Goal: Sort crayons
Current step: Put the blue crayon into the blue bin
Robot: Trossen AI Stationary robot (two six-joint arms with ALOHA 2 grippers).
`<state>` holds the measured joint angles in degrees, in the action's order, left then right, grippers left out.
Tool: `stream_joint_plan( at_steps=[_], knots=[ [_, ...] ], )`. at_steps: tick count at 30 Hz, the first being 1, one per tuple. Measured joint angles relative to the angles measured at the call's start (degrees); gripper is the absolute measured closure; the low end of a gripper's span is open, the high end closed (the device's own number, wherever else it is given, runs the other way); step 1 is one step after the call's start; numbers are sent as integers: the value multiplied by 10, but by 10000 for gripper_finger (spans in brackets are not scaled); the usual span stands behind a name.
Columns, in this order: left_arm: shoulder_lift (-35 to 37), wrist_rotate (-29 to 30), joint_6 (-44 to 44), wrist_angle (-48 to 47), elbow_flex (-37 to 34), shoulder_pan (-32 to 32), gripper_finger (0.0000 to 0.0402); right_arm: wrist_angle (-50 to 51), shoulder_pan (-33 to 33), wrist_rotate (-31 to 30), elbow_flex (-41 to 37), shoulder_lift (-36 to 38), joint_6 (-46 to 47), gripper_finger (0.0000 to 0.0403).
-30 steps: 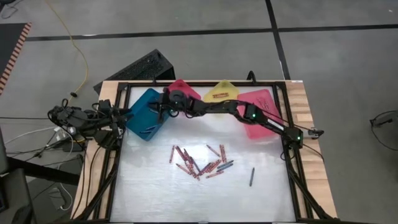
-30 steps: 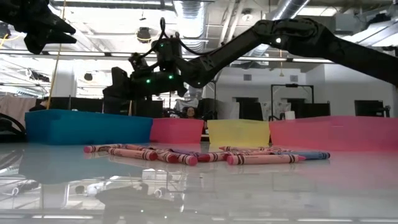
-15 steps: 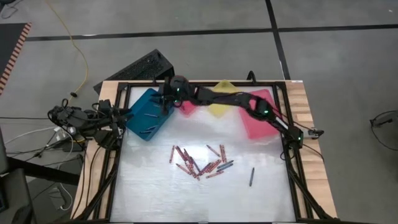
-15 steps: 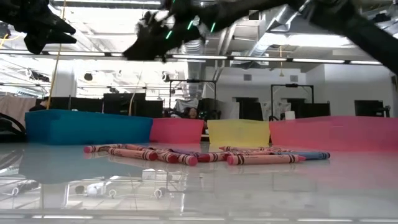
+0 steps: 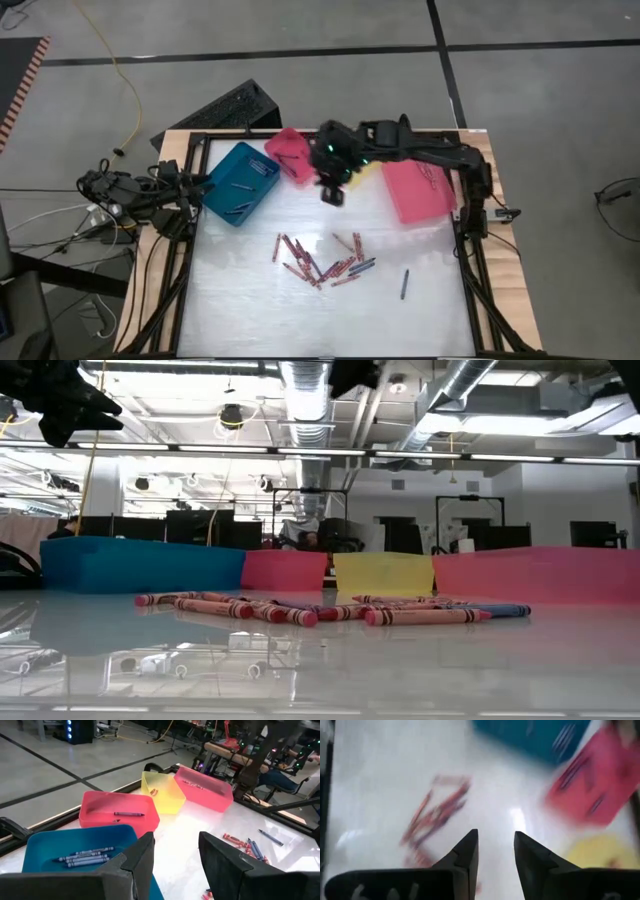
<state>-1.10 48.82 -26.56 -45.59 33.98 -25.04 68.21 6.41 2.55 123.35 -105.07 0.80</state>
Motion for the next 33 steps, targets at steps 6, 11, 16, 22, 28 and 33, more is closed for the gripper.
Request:
stream_joint_plan(
  at_steps=[6,11,16,22,28,33],
  knots=[
    [0,0,0,0,0,0,256,122,-101,-25,-4,-2,82,282],
    [0,0,0,0,0,0,256,130,-191,-67,-70,0,129,282],
    [0,0,0,0,0,0,256,126,-261,-77,-144,2,208,282],
    [0,0,0,0,0,0,256,151,-318,-115,-254,2,439,282],
    [0,-1,0,0,0,0,256,194,-364,-99,-352,8,671,282],
    [0,-4,0,0,0,0,256,178,-393,-103,-430,80,821,282]
  ],
)
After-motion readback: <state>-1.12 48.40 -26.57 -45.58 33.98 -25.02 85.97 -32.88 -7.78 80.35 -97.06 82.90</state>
